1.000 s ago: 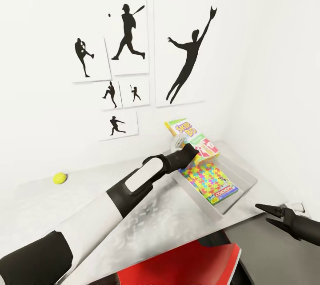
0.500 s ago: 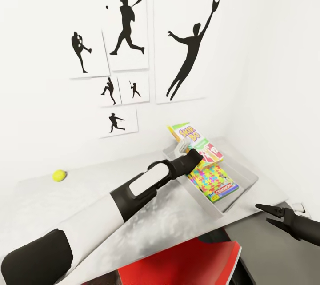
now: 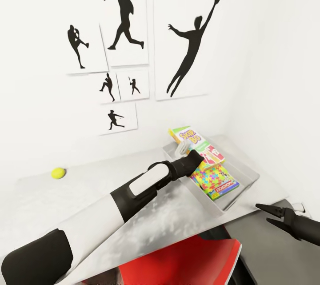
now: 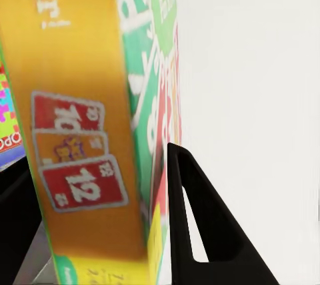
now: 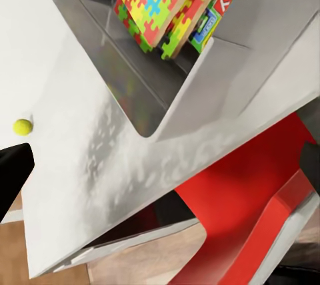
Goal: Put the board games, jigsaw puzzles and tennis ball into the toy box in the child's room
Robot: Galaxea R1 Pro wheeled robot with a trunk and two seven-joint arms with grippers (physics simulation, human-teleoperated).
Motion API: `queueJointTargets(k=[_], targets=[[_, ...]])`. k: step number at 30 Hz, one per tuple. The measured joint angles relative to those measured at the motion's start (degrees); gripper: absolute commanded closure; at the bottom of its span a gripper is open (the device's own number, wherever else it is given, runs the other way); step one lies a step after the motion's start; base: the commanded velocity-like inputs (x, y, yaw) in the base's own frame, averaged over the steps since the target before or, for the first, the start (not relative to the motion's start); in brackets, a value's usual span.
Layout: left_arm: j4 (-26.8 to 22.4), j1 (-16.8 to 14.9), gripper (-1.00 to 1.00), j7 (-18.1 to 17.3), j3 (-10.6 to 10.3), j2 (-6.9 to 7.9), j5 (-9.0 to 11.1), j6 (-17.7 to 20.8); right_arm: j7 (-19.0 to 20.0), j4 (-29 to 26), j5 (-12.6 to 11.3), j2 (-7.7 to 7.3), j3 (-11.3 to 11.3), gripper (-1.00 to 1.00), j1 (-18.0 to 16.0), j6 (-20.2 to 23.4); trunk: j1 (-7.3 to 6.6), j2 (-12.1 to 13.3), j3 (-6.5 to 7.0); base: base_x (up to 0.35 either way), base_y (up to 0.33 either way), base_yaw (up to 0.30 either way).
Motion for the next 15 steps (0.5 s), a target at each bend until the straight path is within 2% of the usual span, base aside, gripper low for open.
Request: queueJointTargets(k=[4, 15], targets=[[-0.3, 0.0, 1.0, 0.9, 0.2, 0.0, 0.7, -0.1, 0.0, 0.0, 0.0, -0.02, 0.0, -1.0, 0.0, 0.0, 0.0, 0.0, -0.38, 0.0, 0.0, 0.0], [-0.8, -0.1, 1.0, 2.6, 0.2, 0.0, 0.9, -0.2, 0.0, 0.0, 0.0, 0.0, 0.0, -1.0, 0.0, 0.0, 0.0, 0.0, -1.42, 0.0, 0.0, 0.0]])
